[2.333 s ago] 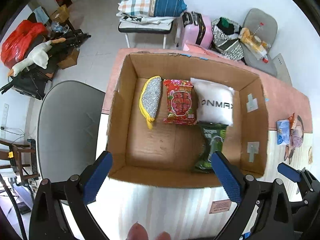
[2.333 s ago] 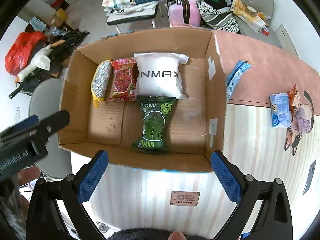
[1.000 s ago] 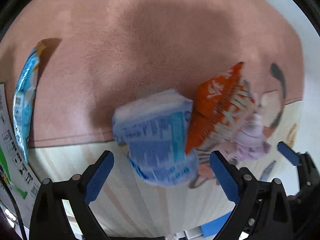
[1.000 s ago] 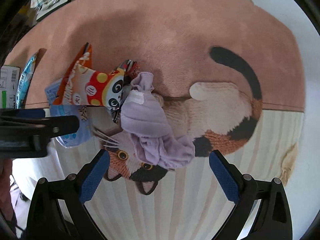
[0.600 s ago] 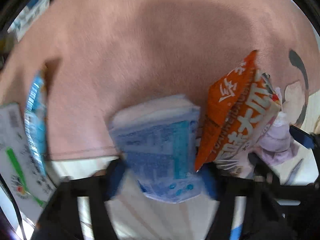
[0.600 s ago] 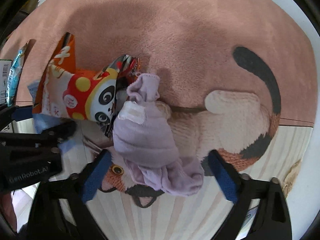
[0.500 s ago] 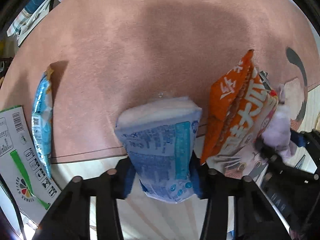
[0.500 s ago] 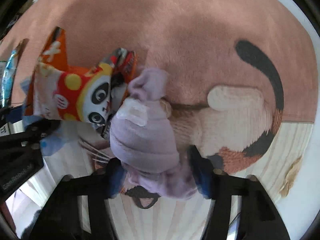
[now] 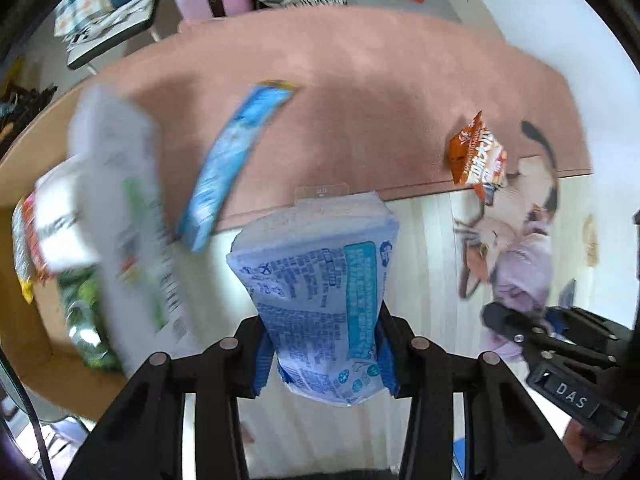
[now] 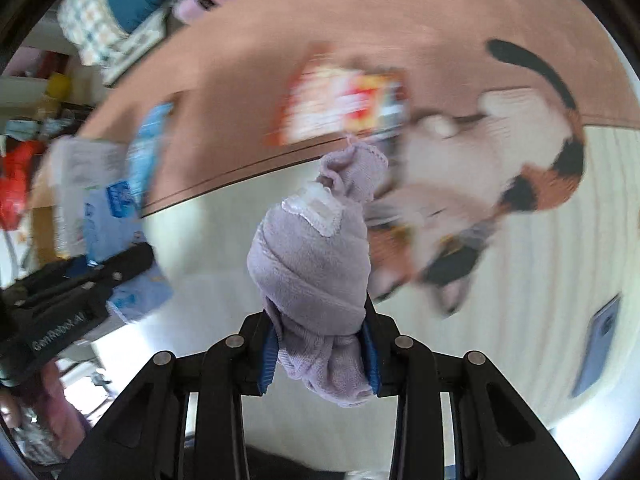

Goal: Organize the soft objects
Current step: 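Lower wipes pack and sock bundle into the box and open both tools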

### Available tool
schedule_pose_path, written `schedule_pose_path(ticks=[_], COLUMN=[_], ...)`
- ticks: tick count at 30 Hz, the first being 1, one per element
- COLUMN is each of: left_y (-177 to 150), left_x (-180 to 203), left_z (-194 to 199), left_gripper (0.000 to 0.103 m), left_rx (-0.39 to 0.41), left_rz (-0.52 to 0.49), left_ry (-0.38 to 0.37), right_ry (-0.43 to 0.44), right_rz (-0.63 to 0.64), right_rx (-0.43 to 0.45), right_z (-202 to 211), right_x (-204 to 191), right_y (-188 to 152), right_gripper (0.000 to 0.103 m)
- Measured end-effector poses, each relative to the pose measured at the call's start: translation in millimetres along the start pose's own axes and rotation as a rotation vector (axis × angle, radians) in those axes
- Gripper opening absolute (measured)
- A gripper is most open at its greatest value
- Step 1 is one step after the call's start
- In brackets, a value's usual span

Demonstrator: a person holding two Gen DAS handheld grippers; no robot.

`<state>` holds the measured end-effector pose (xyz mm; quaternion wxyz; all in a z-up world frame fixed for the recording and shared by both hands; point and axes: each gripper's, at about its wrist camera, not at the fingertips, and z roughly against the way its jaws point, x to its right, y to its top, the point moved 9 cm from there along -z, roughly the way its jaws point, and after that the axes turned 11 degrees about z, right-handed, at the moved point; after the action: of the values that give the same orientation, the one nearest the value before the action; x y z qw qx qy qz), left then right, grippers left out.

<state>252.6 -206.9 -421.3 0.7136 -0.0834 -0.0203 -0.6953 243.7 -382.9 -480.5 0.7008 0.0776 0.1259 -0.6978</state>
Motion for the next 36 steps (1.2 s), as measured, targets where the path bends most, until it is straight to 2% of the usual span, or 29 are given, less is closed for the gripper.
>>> schedule_pose_path(ticks=[2,5,8,13,17,22,29,33,34,35,36], left_y=[-10.2,-8.9,-10.9,5.6,13.1,21.7,19.5,11.7,9.5,6.1,3.8], left_x=[-36.1,-92.9,-158.2,-275.2,-345.9,-379.3,-399.0,-400.0,-403.2,-404.8,-405.9], left_z=[27.6,65.3,88.4,98.0,77.5,49.8,24.2,14.4,13.3,12.5,12.0], left_gripper=[0.039,0.039,0.039,0.04,0.04,0.04,0.04,0.047,0.05,0.051,0.053], left_rx=[0.03,0.07,0.102,0.091,0.016,-0.061,-0.132,-0.182,-0.192,-0.202,-0.208], left_rz=[0.014,0.043,0.088,0.178,0.224,0.247,0.248,0.248,0.256,0.269,0.274], left_ry=[-0.023,-0.031,-0.008,0.065,0.104,0.099,0.087,0.072,0.063,0.055,0.051], right_ry=[0.03,0.086,0.124,0.23,0.252,0.229,0.201,0.152,0.135,0.12,0.109], right_rz=[0.027,0.076,0.132,0.181,0.189,0.2,0.202,0.229,0.236,0.242,0.244], right_rx=[0.028,0.07,0.096,0.067,0.031,-0.011,-0.046,-0.089,-0.096,-0.102,-0.104], right_z=[9.8,23.3,25.0,-10.6,-52.2,-100.1,-135.3,-145.0,-148.3,-152.5,-159.2], right_x=[-39.6,-117.3,-192.1,-315.6,-383.3,-423.3,-440.6,-437.3,-439.0,-440.7,-450.9], right_y=[-4.0,-9.2,-8.0,-5.9,-1.2,11.3,12.0,16.1,16.8,17.7,21.2], right_gripper=[0.036,0.036,0.036,0.036,0.036,0.036,0.036,0.039,0.043,0.063,0.091])
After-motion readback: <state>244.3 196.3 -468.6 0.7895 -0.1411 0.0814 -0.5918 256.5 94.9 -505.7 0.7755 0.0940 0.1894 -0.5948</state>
